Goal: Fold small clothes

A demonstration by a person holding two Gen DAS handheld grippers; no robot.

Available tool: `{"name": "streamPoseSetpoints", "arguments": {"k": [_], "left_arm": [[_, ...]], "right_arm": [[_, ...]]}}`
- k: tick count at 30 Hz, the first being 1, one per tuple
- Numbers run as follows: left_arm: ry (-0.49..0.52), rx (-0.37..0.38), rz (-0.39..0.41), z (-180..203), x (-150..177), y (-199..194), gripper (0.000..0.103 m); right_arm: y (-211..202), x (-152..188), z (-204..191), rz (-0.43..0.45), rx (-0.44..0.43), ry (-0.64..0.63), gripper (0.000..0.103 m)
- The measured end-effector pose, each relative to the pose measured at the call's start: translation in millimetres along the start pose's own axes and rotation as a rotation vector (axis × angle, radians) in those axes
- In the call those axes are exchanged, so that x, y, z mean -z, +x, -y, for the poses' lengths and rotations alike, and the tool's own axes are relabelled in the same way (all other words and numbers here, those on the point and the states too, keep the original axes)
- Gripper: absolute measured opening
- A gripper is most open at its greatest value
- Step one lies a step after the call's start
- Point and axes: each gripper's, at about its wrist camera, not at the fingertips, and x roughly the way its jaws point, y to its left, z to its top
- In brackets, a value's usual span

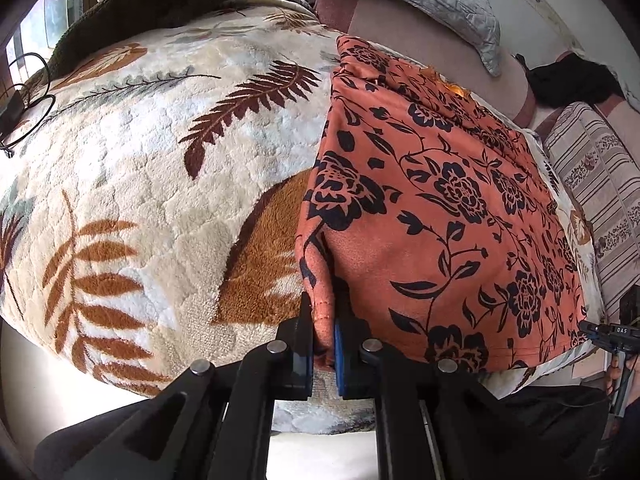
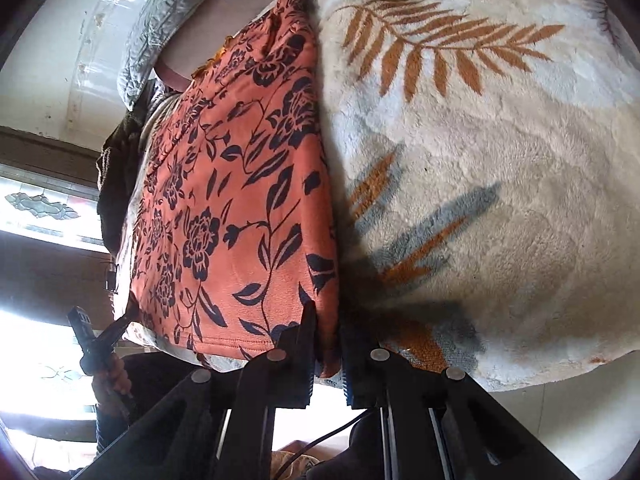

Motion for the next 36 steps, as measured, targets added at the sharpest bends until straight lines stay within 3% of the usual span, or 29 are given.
{"name": "streamPoseSetpoints", "arguments": {"k": [10,13,16,20,24,36], "left_arm": [[-0.02,0.011,-0.009,-1.4,0.1,0.8,0.009],[-0.023,0.016,-0.01,-2.2,-0.3,0.0,0.009],[-0.014,0.0,-0.01,-0.7,0.4,1.1,0.009],[-0.009,-0.014,-0.006,2.8,-0.6,0.0,0.008],[0.001,-0.02,-0.009,4.8,-1.8,1.5,0.008],[-0.017,-0.014,0.016,4.9,-2.1,-8.4,0.007]], "right_arm": [[7.4,1.9,5.4,-0.08,-0.05,0.018,0.021],[1.9,3.6,4.2,-0.051,-0.058,0.014,0.021],[-4.5,2.7,10.9,0.005,-0.049,0.04,0.02],[-0.1,3.1,14.4,-0.017,-0.079,0.06,0.019],[0.3,4.4,8.3,-0.02,-0.058,0.029,0.008],[-2.7,7.0,-10.5,-0.027,-0.036,0.012,0.008]]}}
